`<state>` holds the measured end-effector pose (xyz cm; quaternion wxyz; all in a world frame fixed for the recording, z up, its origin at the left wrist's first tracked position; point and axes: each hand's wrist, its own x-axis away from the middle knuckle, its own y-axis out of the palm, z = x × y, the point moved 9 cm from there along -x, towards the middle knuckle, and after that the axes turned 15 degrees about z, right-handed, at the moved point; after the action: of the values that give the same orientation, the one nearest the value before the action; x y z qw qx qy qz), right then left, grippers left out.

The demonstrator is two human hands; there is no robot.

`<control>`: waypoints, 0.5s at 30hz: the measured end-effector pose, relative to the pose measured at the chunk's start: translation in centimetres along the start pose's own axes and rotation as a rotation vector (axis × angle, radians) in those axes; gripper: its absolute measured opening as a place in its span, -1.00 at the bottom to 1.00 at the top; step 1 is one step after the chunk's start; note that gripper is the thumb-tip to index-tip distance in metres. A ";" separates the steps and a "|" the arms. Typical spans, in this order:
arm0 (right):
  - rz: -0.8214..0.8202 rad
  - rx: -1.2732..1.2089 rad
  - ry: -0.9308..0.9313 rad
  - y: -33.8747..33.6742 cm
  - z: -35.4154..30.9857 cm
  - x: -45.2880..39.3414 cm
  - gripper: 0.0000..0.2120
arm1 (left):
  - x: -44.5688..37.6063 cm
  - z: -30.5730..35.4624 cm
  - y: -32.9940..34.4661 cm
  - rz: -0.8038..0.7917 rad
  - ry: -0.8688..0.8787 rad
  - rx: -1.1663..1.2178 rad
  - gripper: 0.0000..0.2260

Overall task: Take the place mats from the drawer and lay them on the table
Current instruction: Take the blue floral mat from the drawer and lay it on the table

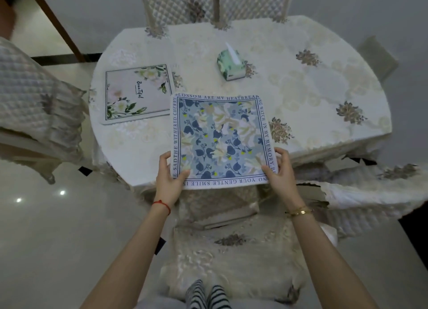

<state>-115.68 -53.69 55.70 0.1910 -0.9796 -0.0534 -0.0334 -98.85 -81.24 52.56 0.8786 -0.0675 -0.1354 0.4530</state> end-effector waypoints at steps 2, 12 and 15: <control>-0.029 0.012 0.033 0.8 0.7 -1.9 -0.60 | -1.2 -0.1 0.9 0.017 -0.013 -0.029 -0.52; -0.111 0.048 0.046 4.8 3.8 -13.4 -0.58 | -8.0 -1.6 7.4 0.101 -0.018 -0.075 -0.52; -0.127 0.058 0.033 5.4 5.4 -15.6 -0.59 | -9.3 -2.9 9.5 0.089 -0.019 -0.107 -0.53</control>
<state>-130.32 -58.03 47.36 0.2178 -0.9675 -0.1132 -0.0599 -110.53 -83.24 45.85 0.8514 -0.1163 -0.1646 0.4843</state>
